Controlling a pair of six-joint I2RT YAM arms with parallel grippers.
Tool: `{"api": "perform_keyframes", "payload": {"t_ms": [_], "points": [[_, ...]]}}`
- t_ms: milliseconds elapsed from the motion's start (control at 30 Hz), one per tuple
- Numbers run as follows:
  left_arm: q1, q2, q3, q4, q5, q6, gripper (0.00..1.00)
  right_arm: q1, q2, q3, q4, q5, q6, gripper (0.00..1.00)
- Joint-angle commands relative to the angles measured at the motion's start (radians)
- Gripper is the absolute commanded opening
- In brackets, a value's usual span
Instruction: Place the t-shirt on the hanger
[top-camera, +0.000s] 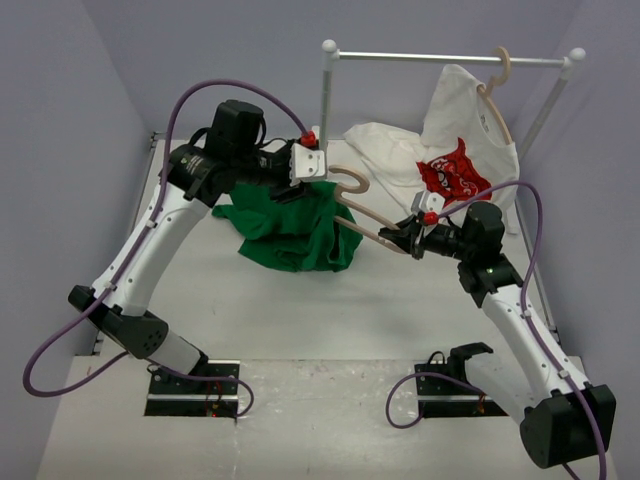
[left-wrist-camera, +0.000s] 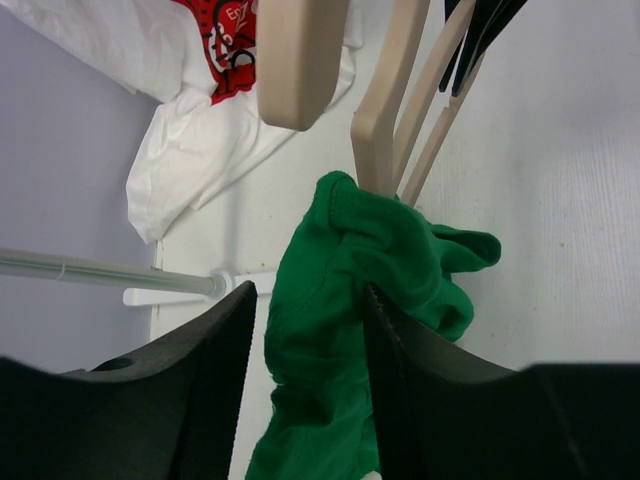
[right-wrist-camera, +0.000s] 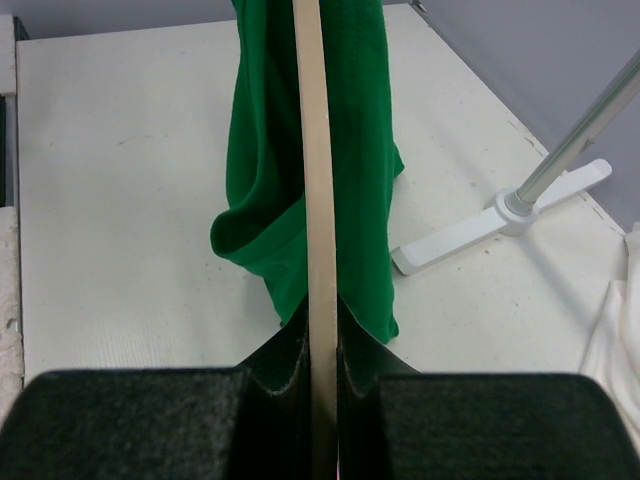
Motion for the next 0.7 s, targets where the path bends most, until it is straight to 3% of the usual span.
{"api": "perform_keyframes", "payload": {"t_ms": [0,67,133,167,233,333,400,433,500,533,667], "points": [[-0.001,0.015,0.010,-0.018,-0.001,0.013,0.49,-0.005,-0.026,0.056,0.019,-0.026,-0.034,0.00],[-0.002,0.017,0.010,-0.020,-0.003,0.013,0.50,-0.005,-0.027,0.056,0.018,-0.038,-0.041,0.00],[-0.002,0.017,0.011,-0.025,0.003,0.019,0.44,-0.005,-0.024,0.056,0.016,-0.047,-0.045,0.00],[-0.002,0.017,0.011,-0.029,0.005,0.024,0.36,-0.005,-0.026,0.056,0.016,-0.048,-0.047,0.00],[-0.003,0.010,0.006,-0.025,0.004,0.031,0.00,-0.005,-0.024,0.056,0.018,-0.044,-0.048,0.00],[-0.003,0.001,-0.012,-0.009,-0.004,0.033,0.05,-0.005,-0.029,0.053,0.029,-0.051,-0.052,0.00],[-0.006,-0.001,-0.019,-0.012,-0.007,0.034,0.24,-0.005,-0.039,0.043,0.047,-0.058,-0.051,0.00],[-0.007,-0.001,-0.023,-0.011,-0.008,0.036,0.25,-0.005,-0.040,0.041,0.054,-0.061,-0.048,0.00],[-0.011,0.005,-0.029,-0.020,0.005,0.050,0.05,-0.005,-0.045,0.045,0.057,-0.062,-0.045,0.00],[-0.011,0.008,-0.029,-0.022,0.010,0.053,0.00,-0.005,-0.044,0.045,0.059,-0.060,-0.041,0.00],[-0.011,0.017,-0.010,0.002,-0.007,0.043,0.00,-0.005,-0.024,0.032,0.109,-0.065,0.017,0.00]]}}
